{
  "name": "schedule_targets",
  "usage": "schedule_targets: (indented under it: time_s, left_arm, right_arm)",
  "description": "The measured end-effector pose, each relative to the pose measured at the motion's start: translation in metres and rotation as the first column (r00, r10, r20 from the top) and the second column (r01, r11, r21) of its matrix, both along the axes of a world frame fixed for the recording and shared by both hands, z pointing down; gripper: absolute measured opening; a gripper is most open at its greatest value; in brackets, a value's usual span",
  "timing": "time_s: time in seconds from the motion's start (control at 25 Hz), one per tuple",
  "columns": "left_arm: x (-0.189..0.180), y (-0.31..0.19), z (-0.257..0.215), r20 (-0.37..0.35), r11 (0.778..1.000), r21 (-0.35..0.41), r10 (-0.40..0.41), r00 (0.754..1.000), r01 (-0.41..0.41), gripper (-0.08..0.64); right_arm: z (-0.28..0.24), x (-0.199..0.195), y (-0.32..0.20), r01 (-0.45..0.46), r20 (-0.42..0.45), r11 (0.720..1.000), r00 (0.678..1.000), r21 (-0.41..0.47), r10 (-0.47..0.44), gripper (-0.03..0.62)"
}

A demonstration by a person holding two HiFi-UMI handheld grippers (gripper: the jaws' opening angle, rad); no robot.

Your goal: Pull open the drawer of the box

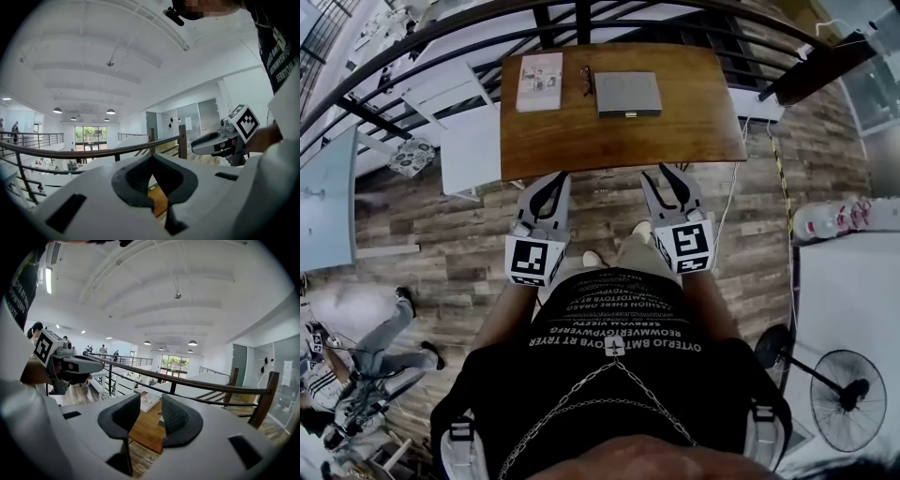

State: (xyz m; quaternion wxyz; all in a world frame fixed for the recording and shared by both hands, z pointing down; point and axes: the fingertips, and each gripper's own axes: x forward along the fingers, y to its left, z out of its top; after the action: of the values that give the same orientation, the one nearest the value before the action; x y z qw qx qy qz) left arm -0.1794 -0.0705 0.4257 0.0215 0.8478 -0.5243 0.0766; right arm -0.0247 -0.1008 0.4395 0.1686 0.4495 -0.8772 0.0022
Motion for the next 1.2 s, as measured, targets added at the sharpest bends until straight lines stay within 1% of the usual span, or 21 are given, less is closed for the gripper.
schedule_targets:
  time_s: [0.16,0.44,0.56,0.68,0.84,1.08,1.2]
  left_arm:
    - [-0.003,-0.001,0.005,-0.018,1.0,-0.009,-0.027,0.999,0.027,0.006]
    - [0.009,-0.011,0.001,-0.027,1.0,0.009,-0.015,1.0,0.015,0.006]
    - [0.015,-0.02,-0.001,-0.029,1.0,0.015,-0.017,0.999,0.018,0.006]
    - [0.015,-0.026,0.007,-0.008,1.0,-0.01,-0.022,1.0,0.022,0.005]
    - [0.025,-0.039,-0.003,-0.017,0.999,0.014,-0.032,0.999,0.032,0.005]
    - [0.034,-0.061,0.005,-0.01,0.999,-0.012,-0.032,0.999,0.032,0.006]
    - [0.041,-0.075,0.0,-0.017,1.0,-0.001,-0.029,0.999,0.029,0.006]
  right_arm:
    - [0.001,-0.002,0.001,0.017,-0.005,1.0,1.0,-0.001,-0.017,0.137]
    - [0.002,0.0,-0.006,0.036,-0.013,0.999,0.999,-0.011,-0.036,0.138]
    - [0.003,0.004,-0.014,0.039,-0.012,0.999,0.999,-0.008,-0.039,0.138]
    - [0.004,0.004,-0.022,0.046,-0.001,0.999,0.999,-0.01,-0.046,0.138]
    - [0.008,0.011,-0.033,0.055,-0.002,0.998,0.998,-0.019,-0.055,0.138]
    - [0.007,0.015,-0.059,0.067,0.007,0.998,0.998,-0.02,-0.067,0.138]
    - [0.009,0.02,-0.071,0.069,0.006,0.997,0.998,-0.026,-0.069,0.138]
